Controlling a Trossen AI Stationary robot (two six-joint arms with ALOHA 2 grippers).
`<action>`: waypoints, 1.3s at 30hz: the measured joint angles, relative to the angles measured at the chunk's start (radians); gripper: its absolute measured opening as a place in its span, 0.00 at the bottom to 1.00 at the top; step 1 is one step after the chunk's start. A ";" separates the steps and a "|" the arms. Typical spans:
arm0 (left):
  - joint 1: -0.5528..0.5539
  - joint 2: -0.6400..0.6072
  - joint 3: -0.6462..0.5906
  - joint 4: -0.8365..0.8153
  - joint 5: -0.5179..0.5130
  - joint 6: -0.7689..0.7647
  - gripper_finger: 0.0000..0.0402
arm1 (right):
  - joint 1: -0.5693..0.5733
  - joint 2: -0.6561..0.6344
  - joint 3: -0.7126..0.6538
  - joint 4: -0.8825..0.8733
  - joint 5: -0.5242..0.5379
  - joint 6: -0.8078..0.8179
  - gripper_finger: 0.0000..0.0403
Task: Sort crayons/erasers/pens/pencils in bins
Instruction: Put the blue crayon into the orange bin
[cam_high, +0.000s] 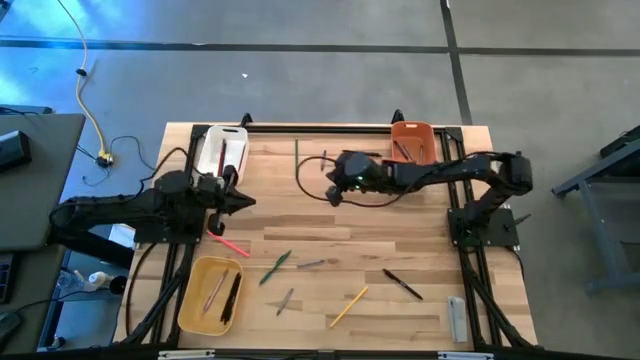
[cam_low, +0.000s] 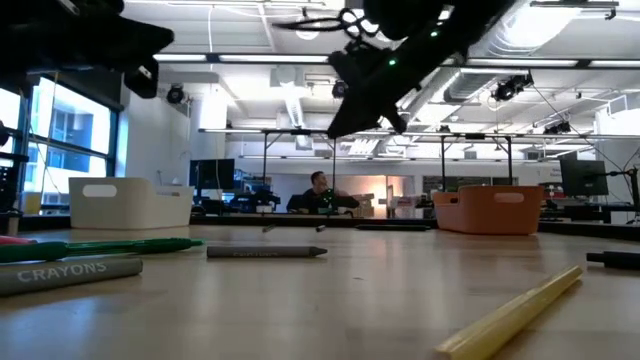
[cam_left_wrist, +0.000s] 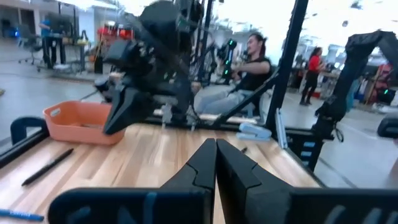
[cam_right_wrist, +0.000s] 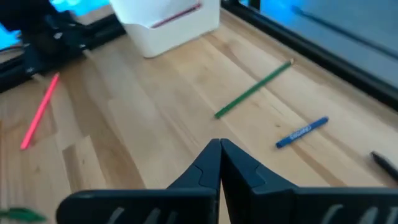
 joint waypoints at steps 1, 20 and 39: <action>0.008 -0.022 -0.010 0.000 0.008 -0.003 0.00 | -0.006 0.024 0.026 -0.019 0.000 0.021 0.00; 0.081 -0.314 -0.038 -0.220 -0.049 0.036 0.00 | -0.119 0.541 0.541 -0.446 0.141 0.411 0.20; 0.081 -0.312 -0.038 -0.234 -0.066 0.023 0.00 | -0.121 0.765 0.808 -0.659 0.242 0.670 0.22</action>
